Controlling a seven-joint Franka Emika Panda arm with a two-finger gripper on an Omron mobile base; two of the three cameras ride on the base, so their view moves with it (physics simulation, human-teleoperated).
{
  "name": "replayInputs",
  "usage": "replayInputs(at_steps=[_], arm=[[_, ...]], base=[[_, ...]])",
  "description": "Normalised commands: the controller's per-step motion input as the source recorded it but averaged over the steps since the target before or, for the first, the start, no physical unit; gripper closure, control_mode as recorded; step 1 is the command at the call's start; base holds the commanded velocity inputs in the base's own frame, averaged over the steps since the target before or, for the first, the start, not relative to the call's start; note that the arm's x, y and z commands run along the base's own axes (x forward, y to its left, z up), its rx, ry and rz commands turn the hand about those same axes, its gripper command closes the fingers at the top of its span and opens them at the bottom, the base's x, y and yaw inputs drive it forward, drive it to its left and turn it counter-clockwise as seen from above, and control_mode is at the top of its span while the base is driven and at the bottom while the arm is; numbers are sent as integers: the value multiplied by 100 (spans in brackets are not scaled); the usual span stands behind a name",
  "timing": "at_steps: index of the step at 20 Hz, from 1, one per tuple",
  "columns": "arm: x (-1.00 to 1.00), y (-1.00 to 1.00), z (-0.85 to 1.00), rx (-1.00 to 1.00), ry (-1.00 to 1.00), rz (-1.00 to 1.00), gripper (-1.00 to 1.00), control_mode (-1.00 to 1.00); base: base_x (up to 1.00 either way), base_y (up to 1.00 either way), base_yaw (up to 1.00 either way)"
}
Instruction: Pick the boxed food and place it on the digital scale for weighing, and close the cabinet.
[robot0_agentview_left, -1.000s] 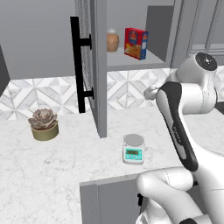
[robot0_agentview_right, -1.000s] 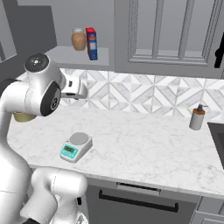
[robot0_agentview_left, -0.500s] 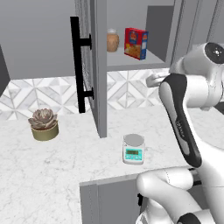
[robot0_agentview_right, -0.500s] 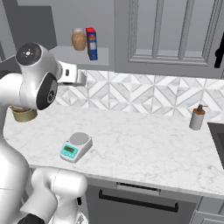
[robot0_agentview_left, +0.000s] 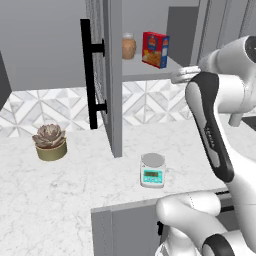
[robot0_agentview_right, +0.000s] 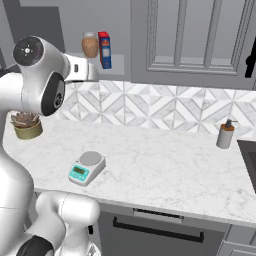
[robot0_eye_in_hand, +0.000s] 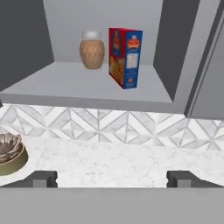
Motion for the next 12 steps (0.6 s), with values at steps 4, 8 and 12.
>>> replayInputs(at_steps=[4, 8, 12], arm=[[52, 0, 16, 0, -8, 0, -100, -100], [64, 0, 2, 0, -4, 0, -100, -100], [55, -5, 7, 0, -1, 0, -100, -100]], base=[[0, 0, 0], [0, 0, 0], [0, 0, 0]])
